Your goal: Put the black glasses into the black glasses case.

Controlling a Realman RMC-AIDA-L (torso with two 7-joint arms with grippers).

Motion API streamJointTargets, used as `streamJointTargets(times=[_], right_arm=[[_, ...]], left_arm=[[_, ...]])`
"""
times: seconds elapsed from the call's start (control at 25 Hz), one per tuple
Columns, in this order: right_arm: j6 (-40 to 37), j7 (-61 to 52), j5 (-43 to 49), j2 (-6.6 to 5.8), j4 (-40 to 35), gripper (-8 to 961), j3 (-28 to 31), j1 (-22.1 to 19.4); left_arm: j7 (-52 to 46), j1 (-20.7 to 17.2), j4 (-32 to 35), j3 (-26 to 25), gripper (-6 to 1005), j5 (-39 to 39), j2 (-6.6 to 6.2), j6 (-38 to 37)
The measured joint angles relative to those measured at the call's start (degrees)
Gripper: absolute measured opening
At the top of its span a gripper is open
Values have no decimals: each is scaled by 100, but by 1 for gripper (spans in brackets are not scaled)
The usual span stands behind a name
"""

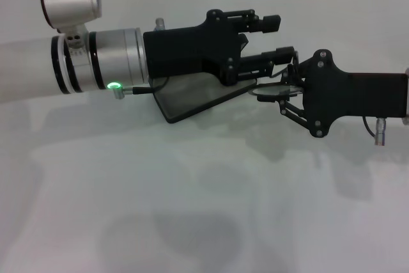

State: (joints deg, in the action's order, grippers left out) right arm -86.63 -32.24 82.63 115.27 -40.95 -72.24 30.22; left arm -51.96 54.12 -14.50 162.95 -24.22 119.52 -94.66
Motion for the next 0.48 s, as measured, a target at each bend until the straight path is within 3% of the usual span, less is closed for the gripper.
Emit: streamJointTargets(times=[0.48], right_arm=[[-81, -262, 145, -84, 36, 40, -1, 32]], left_arm=[[352, -16, 157, 0, 595, -157, 0, -187]])
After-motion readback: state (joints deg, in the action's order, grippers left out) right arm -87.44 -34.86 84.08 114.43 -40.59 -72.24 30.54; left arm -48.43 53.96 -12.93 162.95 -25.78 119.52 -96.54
